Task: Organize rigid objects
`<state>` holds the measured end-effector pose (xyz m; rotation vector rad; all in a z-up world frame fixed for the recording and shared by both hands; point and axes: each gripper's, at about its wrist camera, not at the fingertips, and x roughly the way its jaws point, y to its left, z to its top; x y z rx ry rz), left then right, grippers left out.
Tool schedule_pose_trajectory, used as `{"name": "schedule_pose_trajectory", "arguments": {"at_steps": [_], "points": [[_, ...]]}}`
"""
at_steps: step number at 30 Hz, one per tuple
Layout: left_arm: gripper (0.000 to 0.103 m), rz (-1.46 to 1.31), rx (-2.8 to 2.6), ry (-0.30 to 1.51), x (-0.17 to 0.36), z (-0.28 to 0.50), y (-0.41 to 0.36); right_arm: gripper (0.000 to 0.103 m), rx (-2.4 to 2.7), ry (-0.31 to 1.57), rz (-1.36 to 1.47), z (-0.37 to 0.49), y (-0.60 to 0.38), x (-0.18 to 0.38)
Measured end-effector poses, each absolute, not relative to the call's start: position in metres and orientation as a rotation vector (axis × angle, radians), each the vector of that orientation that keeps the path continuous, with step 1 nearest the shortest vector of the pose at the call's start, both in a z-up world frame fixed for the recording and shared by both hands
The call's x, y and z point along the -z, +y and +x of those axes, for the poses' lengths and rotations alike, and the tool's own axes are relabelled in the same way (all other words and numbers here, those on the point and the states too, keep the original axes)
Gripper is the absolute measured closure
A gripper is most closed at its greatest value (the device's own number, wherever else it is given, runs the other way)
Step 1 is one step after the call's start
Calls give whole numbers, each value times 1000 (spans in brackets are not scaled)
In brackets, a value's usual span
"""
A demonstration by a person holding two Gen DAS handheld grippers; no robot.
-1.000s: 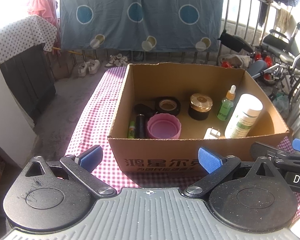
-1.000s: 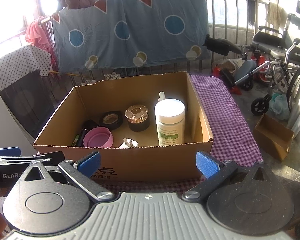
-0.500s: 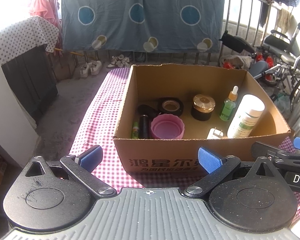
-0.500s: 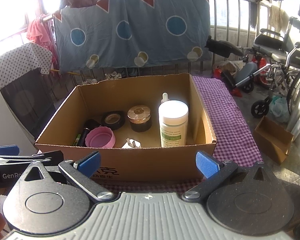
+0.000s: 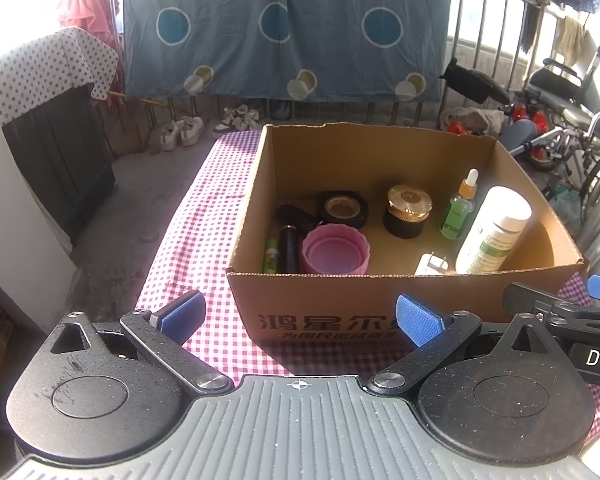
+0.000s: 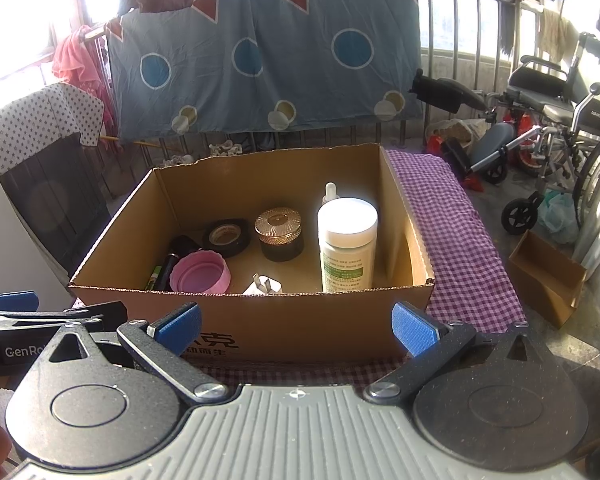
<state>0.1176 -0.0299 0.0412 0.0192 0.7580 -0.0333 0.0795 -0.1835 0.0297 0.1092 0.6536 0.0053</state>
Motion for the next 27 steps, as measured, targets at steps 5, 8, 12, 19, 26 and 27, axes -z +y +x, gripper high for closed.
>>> {"name": "schedule_pose_trajectory", "arguments": {"at_steps": [5,8,12,19,26,27], "points": [[1,18,32,762,-41,118,-31,0,-6,657,109,81,-184,-29],[1,18,30,764,-40,118,-31,0,-6,661,111,82,-184,-29],[1,16,28,768,-39,117,-32,0,-8,665,113,83,-185,-28],[1,15,26,772,-38,117,-32,0,-7,667,114,83,-185,-27],[1,15,27,771,-38,117,-32,0,-6,668,113,83,-185,-26],[1,15,27,772,-38,117,-32,0,-6,668,113,83,-185,-26]]}}
